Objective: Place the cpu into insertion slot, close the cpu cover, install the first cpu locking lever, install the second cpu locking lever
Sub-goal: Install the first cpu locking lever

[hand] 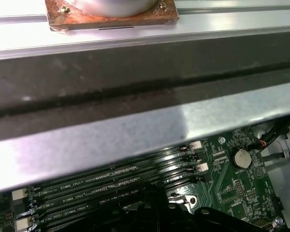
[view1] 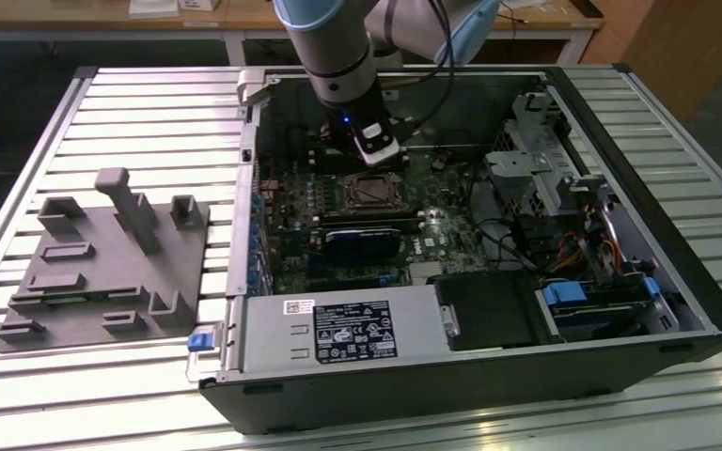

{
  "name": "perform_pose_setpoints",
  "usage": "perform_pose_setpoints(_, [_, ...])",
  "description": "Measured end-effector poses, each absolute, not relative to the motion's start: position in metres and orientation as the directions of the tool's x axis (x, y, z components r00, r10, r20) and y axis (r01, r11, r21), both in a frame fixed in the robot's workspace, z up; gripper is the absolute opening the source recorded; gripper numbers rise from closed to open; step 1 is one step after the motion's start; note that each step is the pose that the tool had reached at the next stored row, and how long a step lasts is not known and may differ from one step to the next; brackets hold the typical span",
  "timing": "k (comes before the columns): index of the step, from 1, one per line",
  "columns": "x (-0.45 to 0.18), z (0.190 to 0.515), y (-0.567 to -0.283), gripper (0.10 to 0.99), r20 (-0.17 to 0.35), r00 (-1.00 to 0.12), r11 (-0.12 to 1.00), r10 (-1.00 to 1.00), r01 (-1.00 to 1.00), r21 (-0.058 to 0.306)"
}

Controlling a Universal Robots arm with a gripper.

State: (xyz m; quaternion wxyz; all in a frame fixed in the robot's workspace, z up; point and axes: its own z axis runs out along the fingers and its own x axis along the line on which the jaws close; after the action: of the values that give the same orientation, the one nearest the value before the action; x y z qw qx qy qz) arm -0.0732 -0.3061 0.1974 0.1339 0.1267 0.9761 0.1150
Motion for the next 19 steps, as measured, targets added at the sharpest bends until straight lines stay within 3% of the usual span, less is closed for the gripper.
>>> perform_pose_setpoints(19, [-0.0733, 0.1955, -0.3031, 0.106, -0.232, -0.898, 0.914, 0.373, 0.313, 0.258])
